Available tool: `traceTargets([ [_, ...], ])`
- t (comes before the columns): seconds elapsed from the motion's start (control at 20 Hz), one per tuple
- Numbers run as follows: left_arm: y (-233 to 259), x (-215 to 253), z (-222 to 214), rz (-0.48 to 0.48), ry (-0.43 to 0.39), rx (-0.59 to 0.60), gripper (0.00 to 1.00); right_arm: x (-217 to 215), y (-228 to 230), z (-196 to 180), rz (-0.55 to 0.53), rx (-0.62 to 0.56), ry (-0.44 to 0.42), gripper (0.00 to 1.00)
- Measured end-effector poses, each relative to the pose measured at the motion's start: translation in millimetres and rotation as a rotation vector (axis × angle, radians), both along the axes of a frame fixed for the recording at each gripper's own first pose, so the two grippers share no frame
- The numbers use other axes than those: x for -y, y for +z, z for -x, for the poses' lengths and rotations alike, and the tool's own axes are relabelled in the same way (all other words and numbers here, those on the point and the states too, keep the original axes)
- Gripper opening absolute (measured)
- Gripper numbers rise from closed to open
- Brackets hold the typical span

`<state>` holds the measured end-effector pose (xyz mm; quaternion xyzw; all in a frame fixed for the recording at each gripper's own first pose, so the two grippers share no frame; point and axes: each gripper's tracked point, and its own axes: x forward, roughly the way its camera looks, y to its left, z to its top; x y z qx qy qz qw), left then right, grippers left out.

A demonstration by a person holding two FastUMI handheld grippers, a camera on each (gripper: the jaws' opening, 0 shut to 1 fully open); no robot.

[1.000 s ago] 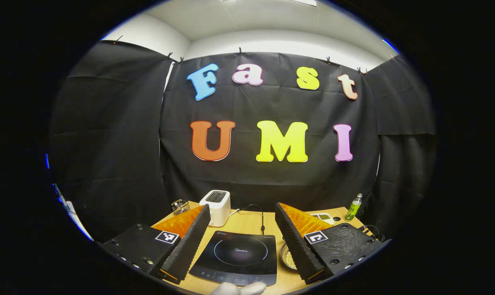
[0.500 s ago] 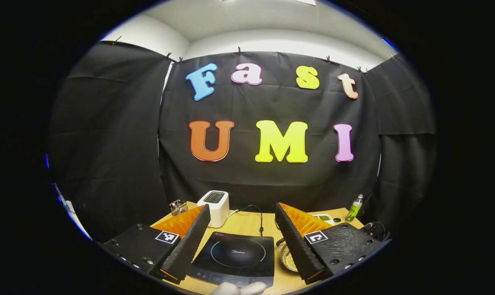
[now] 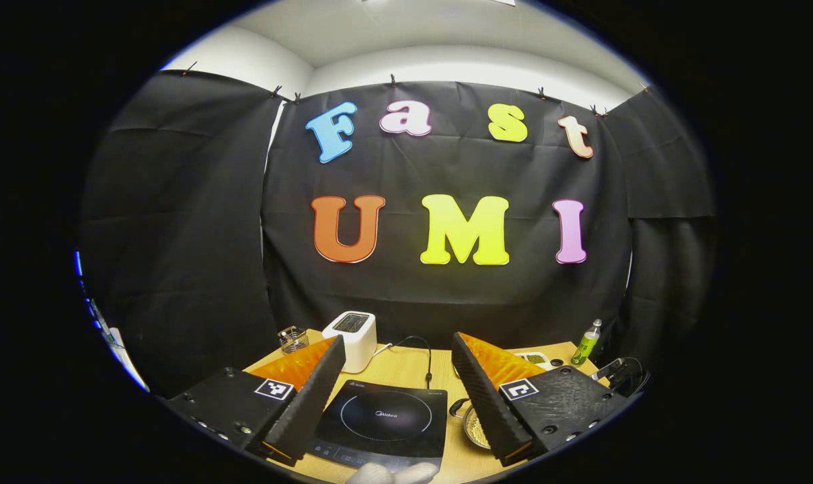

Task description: First push the handle of the pot to place it horizontally, then grasp the pot with both hands and set it on the induction cooktop.

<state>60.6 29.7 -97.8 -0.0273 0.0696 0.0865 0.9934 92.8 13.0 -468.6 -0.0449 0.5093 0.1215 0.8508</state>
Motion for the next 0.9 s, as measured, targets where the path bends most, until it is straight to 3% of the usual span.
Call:
traceTargets([
  [0.2, -7.2, 5.3, -6.2, 0.004, 0.027, -0.019, 0.95, 16.8, -1.0, -14.6, 0.034, 0.002, 0.045, 0.04],
  [0.35, -11.1, 10.1, -9.1, 0.002, 0.047, -0.031, 0.95, 29.7, -1.4, -29.3, 0.058, 0.012, 0.072, 0.0],
  [0.55, -18.0, 15.7, -11.9, -0.013, 0.076, -0.048, 0.95, 50.0, -5.7, -50.2, 0.058, 0.007, 0.056, 0.04],
  [0.85, -22.1, 23.2, -12.7, -0.027, 0.12, -0.064, 0.95, 70.5, -8.4, -72.6, 0.05, 0.01, 0.064, 0.0],
  [0.9, -23.1, 26.4, -12.5, -0.029, 0.122, -0.068, 0.95, 71.6, -8.7, -75.0, 0.046, 0.01, 0.065, 0.04],
])
